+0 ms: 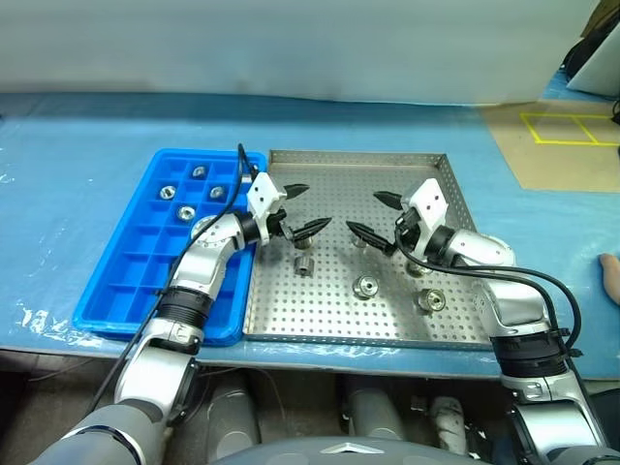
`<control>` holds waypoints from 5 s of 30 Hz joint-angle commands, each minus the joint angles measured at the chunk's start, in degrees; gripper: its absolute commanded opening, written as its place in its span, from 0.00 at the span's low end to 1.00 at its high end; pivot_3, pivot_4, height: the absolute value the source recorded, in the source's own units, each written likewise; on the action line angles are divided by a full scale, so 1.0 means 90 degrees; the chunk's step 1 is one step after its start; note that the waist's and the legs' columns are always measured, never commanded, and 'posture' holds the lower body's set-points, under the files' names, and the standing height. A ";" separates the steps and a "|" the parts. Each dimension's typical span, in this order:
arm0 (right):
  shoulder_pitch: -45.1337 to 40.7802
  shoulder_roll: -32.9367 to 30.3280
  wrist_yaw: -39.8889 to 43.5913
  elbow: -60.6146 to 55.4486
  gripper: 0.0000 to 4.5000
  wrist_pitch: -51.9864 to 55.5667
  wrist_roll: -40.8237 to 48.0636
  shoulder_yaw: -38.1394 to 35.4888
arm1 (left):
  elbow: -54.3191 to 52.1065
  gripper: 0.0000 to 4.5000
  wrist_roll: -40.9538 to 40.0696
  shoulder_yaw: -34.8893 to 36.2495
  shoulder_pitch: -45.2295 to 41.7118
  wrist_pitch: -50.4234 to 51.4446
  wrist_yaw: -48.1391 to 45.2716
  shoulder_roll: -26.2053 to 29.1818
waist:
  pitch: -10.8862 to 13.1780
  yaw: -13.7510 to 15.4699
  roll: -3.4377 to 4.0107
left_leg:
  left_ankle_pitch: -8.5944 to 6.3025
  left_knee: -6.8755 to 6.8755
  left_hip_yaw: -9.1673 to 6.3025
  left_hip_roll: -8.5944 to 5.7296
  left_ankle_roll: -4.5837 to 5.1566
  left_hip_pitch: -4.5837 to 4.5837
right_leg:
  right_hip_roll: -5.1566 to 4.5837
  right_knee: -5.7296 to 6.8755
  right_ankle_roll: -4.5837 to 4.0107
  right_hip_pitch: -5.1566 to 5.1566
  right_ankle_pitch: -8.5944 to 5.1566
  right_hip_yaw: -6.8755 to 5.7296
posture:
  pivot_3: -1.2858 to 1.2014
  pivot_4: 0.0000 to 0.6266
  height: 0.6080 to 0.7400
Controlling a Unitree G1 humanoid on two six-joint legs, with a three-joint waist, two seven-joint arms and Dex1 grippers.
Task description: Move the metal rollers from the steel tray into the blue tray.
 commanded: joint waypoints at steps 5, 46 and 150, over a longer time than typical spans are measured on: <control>-0.0075 -0.0160 0.0023 -0.0171 0.99 -0.0106 -0.0029 -0.0121 | 0.0172 1.00 -0.0001 -0.0033 -0.0324 -0.0285 -0.0061 -0.0118 | 0.0000 0.0025 0.0000 | 0.0000 0.0002 0.0000 0.0000 0.0001 0.0001 | 0.0000 0.0001 0.0000 0.0003 0.0000 0.0000 | 0.35 0.24 1.00; 0.0353 -0.0251 -0.0272 -0.0254 1.00 -0.0329 -0.0664 0.0115 | 0.2186 0.96 0.2225 -0.1533 -0.1241 0.0018 -0.0205 0.0596 | -0.0050 -0.0012 0.0055 | -0.0004 0.0006 0.0001 -0.0016 0.0001 0.0101 | 0.0001 -0.0004 0.0048 0.0095 -0.0028 0.0074 | 0.32 0.24 1.00; -0.0004 0.0226 -0.0548 0.0540 1.00 -0.0892 -0.1105 0.0118 | -0.0070 0.27 -0.0101 -0.0736 -0.0570 0.2154 -0.2007 0.1293 | -0.0023 -0.0461 0.0000 | -0.0014 -0.0010 -0.0008 -0.0026 -0.0007 0.0038 | 0.0033 -0.0004 0.0006 0.0004 0.0003 0.0111 | 0.33 0.24 1.00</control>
